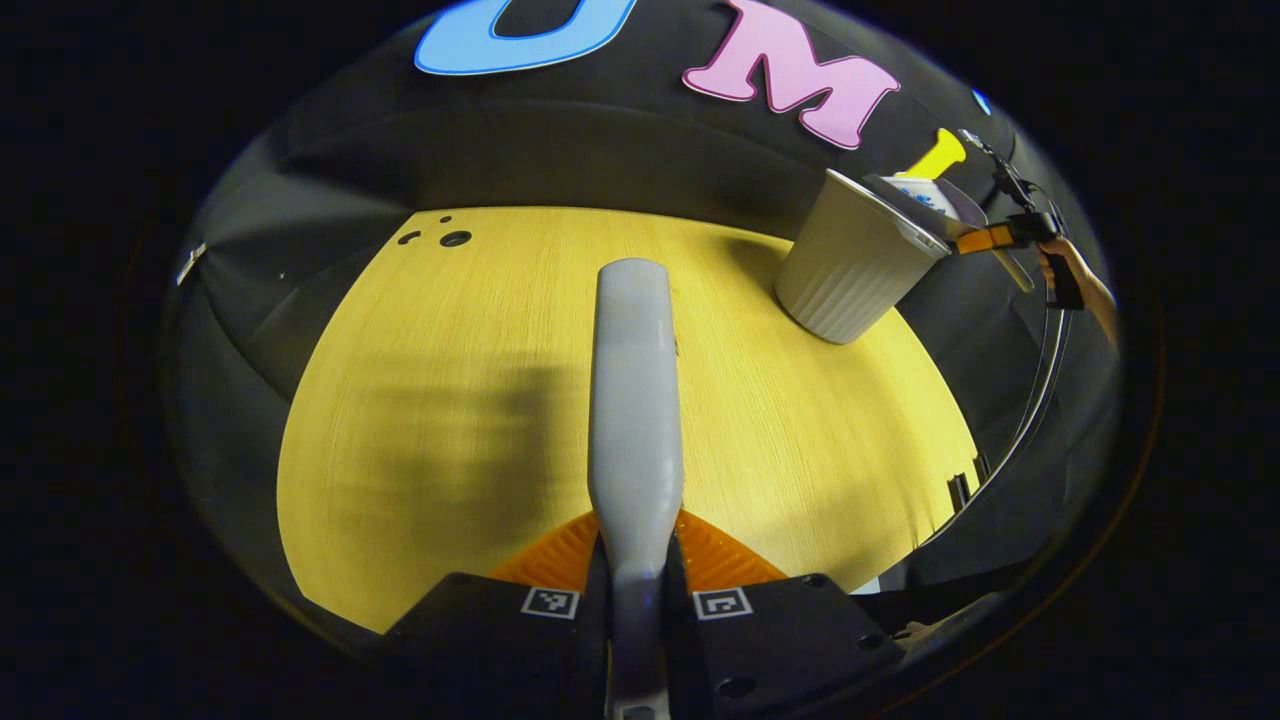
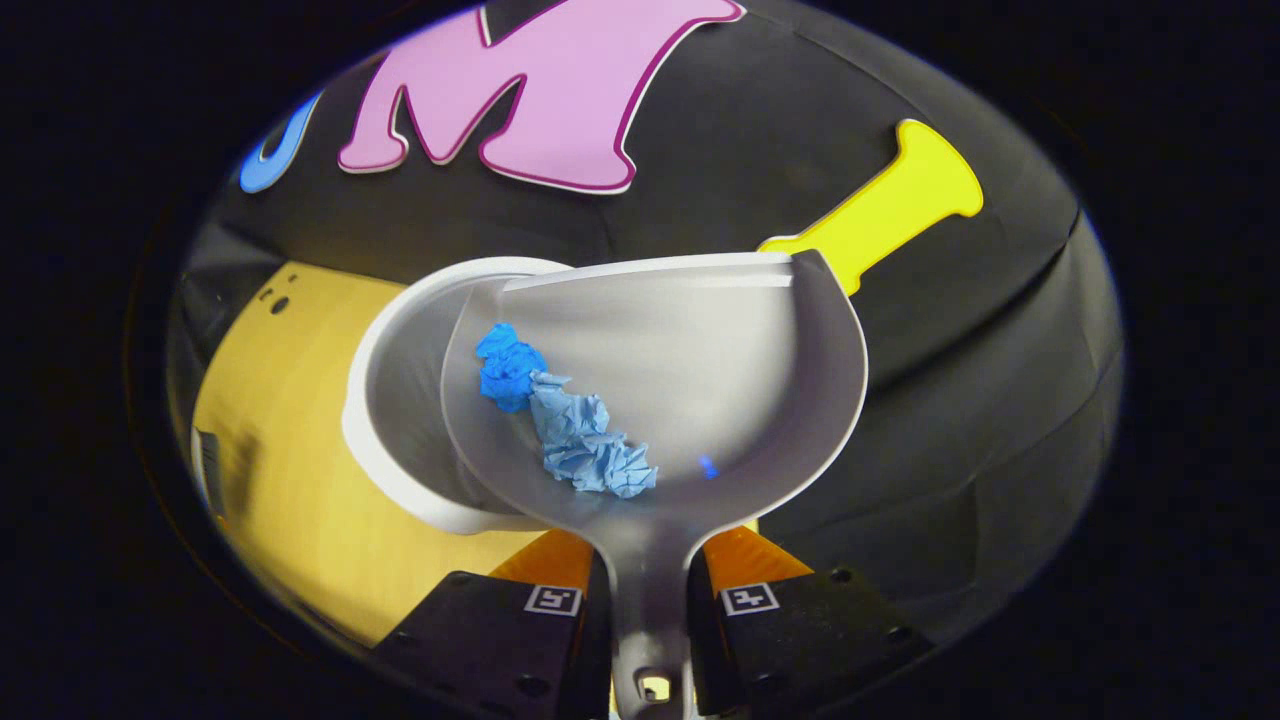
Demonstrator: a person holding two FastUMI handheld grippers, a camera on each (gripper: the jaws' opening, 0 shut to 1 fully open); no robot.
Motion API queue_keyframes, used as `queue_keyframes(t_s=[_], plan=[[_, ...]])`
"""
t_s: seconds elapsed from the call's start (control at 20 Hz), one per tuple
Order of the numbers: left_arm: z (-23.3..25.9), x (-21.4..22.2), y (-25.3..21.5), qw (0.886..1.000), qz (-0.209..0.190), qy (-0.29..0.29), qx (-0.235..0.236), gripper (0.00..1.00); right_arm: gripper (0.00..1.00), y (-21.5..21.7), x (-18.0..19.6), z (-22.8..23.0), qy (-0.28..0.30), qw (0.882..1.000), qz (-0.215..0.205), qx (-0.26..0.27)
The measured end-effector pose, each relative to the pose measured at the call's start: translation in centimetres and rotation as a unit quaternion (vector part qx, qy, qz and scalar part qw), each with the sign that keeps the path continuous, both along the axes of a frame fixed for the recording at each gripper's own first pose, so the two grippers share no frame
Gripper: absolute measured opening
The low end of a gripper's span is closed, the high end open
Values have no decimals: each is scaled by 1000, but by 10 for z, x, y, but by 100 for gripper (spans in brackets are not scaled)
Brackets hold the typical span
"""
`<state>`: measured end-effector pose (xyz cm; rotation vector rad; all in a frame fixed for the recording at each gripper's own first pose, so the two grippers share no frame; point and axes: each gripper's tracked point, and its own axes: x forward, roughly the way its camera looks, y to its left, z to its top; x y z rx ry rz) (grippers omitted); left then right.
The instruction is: Pick up the small broom and dustpan from the desktop, sweep the trash into the dustpan with the broom, and then empty the trash into the garbage bin.
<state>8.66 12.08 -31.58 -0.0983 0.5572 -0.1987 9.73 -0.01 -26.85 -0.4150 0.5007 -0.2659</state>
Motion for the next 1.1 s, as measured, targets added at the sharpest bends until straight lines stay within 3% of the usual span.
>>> queue_keyframes(t_s=[0.2, 0.35, 0.4, 0.45, 0.5, 0.7, 0.95, 1.1], plan=[[-4, -1, -5, 1000, -7, 13, -12, 27, 36, -8, -1, 9, -7, 995, -9, -94], [-3, 2, -5, 1000, -11, 16, -5, 31, 35, -18, -2, 18, -16, 980, -1, -199], [-3, 2, -6, 1000, -13, 16, -1, 24, 35, -24, -5, 25, -20, 970, 2, -243], [-2, 2, -6, 1000, -16, 16, 3, 31, 35, -26, -8, 36, -27, 959, 3, -281], [-2, 2, -8, 1000, -19, 15, 7, 27, 35, -25, -10, 43, -31, 951, 6, -308], [-5, 0, -12, 999, -27, 21, -4, 27, 35, -28, -8, 60, -42, 918, 14, -394], [-18, -7, -16, 999, -31, 38, -18, 30, 35, -42, -38, 81, -48, 865, 9, -500], [-30, -9, -8, 998, -22, 49, -22, 27, 35, -56, -47, 89, -49, 827, 10, -560]])
